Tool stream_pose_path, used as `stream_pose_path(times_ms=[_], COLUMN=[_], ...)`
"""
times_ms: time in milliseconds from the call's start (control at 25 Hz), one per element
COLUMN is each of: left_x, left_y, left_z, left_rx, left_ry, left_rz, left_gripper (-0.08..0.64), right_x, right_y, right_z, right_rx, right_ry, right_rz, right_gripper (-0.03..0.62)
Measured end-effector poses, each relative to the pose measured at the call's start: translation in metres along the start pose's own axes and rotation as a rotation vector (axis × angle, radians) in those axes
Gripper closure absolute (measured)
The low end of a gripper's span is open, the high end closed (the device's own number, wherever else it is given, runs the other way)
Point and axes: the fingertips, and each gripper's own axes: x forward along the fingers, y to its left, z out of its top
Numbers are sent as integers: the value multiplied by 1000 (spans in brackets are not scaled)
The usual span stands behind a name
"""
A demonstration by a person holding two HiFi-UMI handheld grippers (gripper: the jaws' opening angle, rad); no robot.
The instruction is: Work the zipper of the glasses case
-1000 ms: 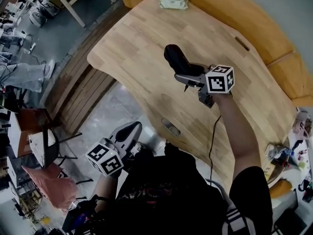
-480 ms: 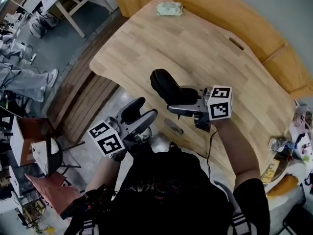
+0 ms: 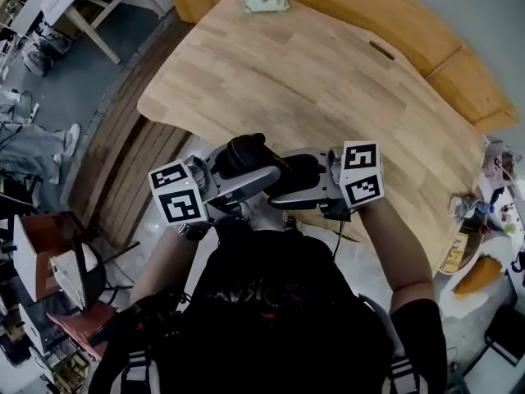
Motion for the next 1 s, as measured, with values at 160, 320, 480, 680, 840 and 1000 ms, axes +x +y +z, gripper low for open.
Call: stream_pose_path(times_ms=[160, 320, 480, 680, 840, 1000], left_x=[-6, -14, -31, -44, -56, -84], left_y=[-15, -22, -18, -17, -16, -16], left_z=[-1, 0, 18, 44, 60, 90], left_rx=[-4, -2, -20, -101, -200, -377], left_ry=[41, 45, -8, -135, -236, -354], left_rz=[-107, -149, -159, -206, -254, -377], left_gripper=[170, 196, 204, 206, 206, 206], right_x=[14, 23, 34, 6, -27, -26], right_y=[12, 17, 16, 26, 31, 30], right_z=[-1, -1, 15, 38, 47, 54], right_rx=[-5, 11, -3, 35, 124, 194], right_ry=[10, -1, -70, -322, -577, -746], right_rz=[-1, -12, -51, -34, 5, 15], right_gripper=[239, 239, 238, 238, 239, 318])
